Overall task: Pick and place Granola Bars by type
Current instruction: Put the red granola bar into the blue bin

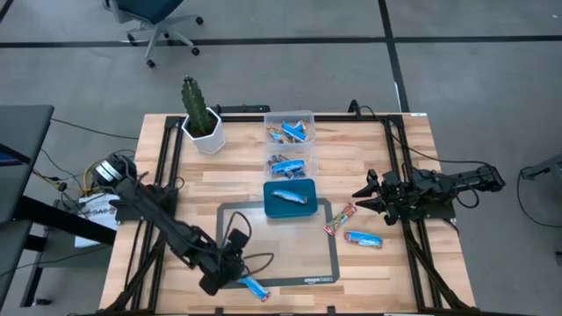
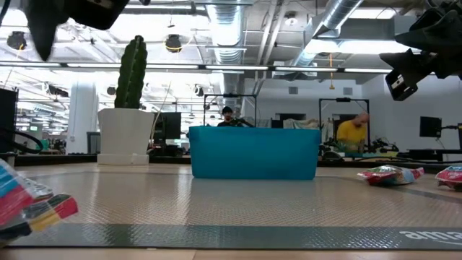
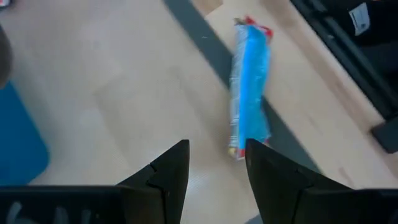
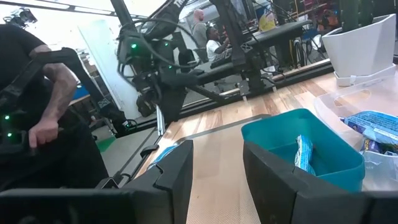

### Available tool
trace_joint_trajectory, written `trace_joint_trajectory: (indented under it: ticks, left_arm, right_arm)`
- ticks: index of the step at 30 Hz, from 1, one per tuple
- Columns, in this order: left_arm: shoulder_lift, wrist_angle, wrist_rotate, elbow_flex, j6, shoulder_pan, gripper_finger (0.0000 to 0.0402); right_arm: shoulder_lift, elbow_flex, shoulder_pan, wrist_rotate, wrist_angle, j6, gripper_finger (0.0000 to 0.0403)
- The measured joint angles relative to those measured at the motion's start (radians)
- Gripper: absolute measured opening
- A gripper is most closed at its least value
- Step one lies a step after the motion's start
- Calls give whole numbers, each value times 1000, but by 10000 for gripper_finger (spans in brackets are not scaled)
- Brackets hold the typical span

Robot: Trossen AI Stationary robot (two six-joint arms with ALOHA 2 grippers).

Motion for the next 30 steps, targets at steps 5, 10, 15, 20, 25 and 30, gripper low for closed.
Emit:
trace_joint_trajectory:
  ticks: [5, 10, 15, 20, 25, 30]
  left_arm:
    - [71, -6, 8, 57, -2, -14, 151]
    - [131, -1, 18, 116, 3, -14, 159]
    - [146, 39, 30, 126, 13, -15, 184]
    - [152, 45, 28, 126, -6, -15, 217]
    - [205, 81, 44, 126, -20, -15, 236]
    - [244, 105, 45, 126, -21, -15, 238]
  right_arm:
    - [0, 0, 0, 0, 0, 0, 133]
    - [0, 0, 0, 0, 0, 0, 134]
    - [0, 0, 0, 0, 0, 0, 133]
    - [0, 0, 0, 0, 0, 0, 134]
    - [0, 0, 0, 0, 0, 0, 133]
    - [0, 0, 0, 0, 0, 0, 134]
